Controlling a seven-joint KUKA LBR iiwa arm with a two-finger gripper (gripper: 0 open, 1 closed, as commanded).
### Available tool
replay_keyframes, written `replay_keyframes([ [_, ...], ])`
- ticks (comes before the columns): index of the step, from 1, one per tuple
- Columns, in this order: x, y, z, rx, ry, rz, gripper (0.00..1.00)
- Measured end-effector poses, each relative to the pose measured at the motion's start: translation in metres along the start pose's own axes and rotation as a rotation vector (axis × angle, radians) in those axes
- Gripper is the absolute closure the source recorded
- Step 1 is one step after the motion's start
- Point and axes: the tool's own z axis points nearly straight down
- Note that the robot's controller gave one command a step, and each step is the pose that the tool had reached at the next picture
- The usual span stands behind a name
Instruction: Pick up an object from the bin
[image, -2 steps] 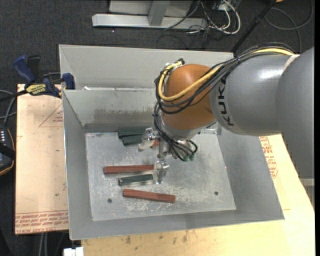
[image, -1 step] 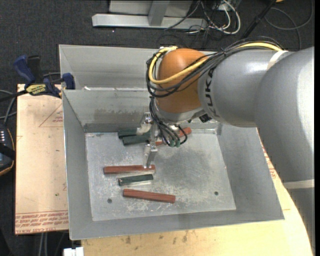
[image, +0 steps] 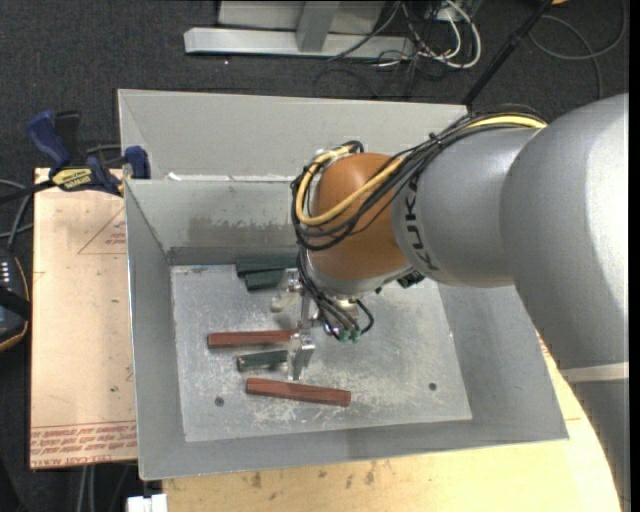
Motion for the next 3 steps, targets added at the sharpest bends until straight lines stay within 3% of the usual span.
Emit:
replay_keyframes([
  [1,-0.016,0.0341,0.0185,-0.001,-0.005,0.087,1.0],
  [3,-0.0158,0.034,0.0157,-0.002,-0.006,0.088,1.0],
])
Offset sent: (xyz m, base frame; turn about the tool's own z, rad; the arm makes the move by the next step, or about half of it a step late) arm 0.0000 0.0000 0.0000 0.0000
